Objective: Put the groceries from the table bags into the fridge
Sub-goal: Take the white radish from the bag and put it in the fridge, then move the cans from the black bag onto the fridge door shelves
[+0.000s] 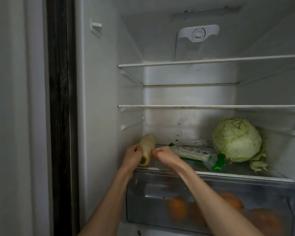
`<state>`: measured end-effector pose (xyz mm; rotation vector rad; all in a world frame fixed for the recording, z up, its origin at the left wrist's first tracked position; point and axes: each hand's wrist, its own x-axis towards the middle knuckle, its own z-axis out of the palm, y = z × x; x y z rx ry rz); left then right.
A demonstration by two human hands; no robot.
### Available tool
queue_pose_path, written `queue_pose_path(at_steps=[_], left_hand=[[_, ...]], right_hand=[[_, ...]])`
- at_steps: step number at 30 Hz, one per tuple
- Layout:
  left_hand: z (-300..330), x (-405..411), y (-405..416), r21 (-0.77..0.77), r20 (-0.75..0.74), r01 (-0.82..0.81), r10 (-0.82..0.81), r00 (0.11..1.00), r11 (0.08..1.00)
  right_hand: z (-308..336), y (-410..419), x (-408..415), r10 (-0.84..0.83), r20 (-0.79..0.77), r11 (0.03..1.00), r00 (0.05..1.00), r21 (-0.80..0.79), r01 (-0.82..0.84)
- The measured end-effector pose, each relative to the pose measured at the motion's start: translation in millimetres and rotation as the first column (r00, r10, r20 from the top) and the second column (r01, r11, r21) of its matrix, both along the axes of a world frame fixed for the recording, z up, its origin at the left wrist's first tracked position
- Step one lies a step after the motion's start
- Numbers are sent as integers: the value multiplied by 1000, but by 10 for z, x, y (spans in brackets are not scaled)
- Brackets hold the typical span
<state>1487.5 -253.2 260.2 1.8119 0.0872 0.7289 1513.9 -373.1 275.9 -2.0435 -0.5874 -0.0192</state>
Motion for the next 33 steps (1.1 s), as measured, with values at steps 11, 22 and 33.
queue_pose_path(at_steps=[11,22,33], left_hand=[[68,-284,39,544,-175,-33,152,973,838],[-618,-1571,-394,811,46,-234,341,939,535],[-1810,-3407,-790,802,-218,-148,514,830,579]], right_hand=[[-40,-138,-181,70,223,958,972,-285,-3],[-678,-746,-1084,136,557,916,819,-386,111],[-1787,-866,-2566,343,302,891,889,-405,-206]])
